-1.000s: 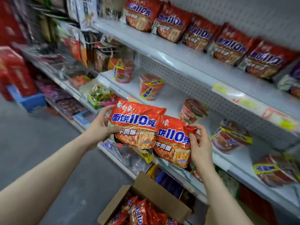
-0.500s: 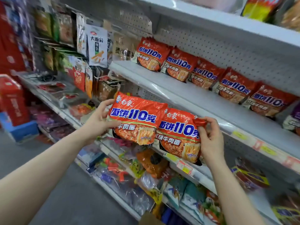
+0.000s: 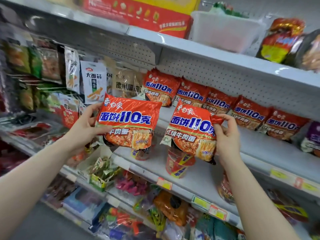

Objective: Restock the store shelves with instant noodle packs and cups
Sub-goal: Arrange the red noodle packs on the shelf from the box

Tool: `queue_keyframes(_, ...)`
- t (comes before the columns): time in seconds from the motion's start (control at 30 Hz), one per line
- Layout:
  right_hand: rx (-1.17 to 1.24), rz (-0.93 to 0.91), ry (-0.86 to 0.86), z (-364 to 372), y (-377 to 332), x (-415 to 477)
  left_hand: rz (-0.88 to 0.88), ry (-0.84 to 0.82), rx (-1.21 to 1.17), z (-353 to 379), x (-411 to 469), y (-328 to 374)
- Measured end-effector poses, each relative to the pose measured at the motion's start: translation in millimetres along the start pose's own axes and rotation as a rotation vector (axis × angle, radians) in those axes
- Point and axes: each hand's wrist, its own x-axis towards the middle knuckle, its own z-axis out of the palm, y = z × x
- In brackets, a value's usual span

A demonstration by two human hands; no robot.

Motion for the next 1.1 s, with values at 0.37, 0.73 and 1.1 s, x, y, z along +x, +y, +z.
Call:
queue_keyframes(0.37,0.001,-0.11,0.056,89,-1,98,0.073,0.022,0.047,-41,97,20)
queue_keyframes(0.73,-0.001,-0.039,0.017,202,40,203,0.086,0.052,0.045,-76,179,25)
queue_keyframes(1.1,-0.502,-0.097,0.177,245,66,214,0.118,-0.085,0.089,-90,223,18)
